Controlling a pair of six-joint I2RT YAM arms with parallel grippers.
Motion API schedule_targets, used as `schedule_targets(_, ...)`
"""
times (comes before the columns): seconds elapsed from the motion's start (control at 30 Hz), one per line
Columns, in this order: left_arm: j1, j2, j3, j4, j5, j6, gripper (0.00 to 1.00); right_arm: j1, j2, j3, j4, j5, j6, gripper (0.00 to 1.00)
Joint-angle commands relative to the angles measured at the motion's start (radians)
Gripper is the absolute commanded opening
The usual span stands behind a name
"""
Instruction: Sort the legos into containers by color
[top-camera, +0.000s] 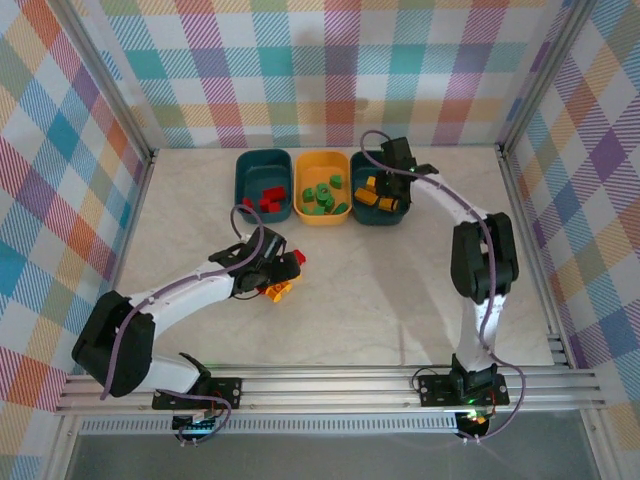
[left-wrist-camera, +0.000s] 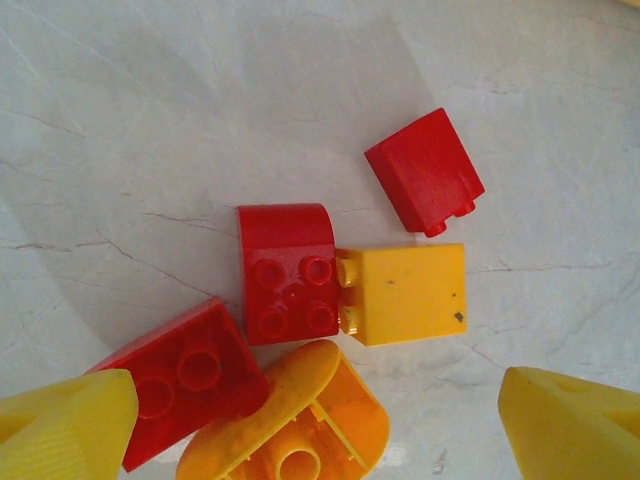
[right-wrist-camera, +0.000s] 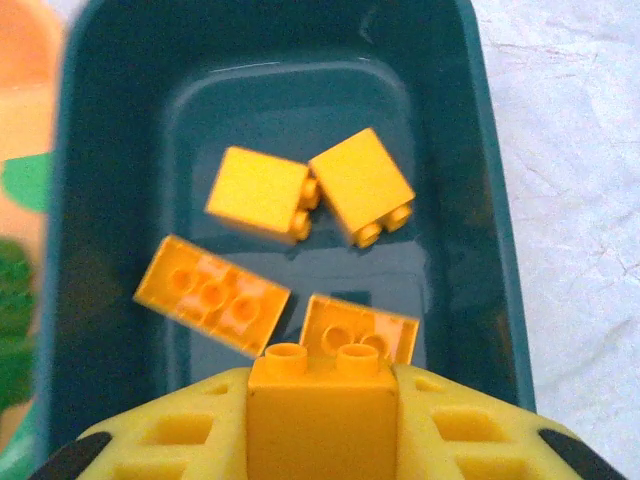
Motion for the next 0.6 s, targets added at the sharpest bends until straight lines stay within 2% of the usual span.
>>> schedule_targets(0.0, -0.008, 0.007, 0.004, 0.031, 0.036, 0.087, 0.94, -0.008, 0.083, 0.108, -0.093, -0.038, 0.018, 0.42)
schedule_targets(0.03, -0.008, 0.014, 0.0, 0.04, 0.051, 0.099, 0.94, -0.017, 0.103, 0.139, -0.107, -0.046, 0.018, 0.48)
schedule_targets(0.13, -0.008, 0.033, -0.018, 0.072, 0.088, 0.12, 0.94, -0.019, 0.101, 0.172, -0.112, -0.071, 0.007, 0.57)
schedule_targets(0.23, -0.01, 0.042, -0.041, 0.098, 0.123, 0.121, 0.93, -0.012, 0.03, 0.102, -0.057, -0.098, 0.013, 0.65)
schedule_targets(0.3, -0.013, 0.039, -0.052, 0.138, 0.135, 0.117, 0.93, -0.01, -0.021, 0.045, -0.032, -0.107, 0.022, 0.67)
schedule_targets(0.57, -0.054, -0.009, -0.075, 0.125, 0.148, 0.076, 0.92, -0.006, -0.207, -0.174, 0.069, -0.134, 0.053, 0.69)
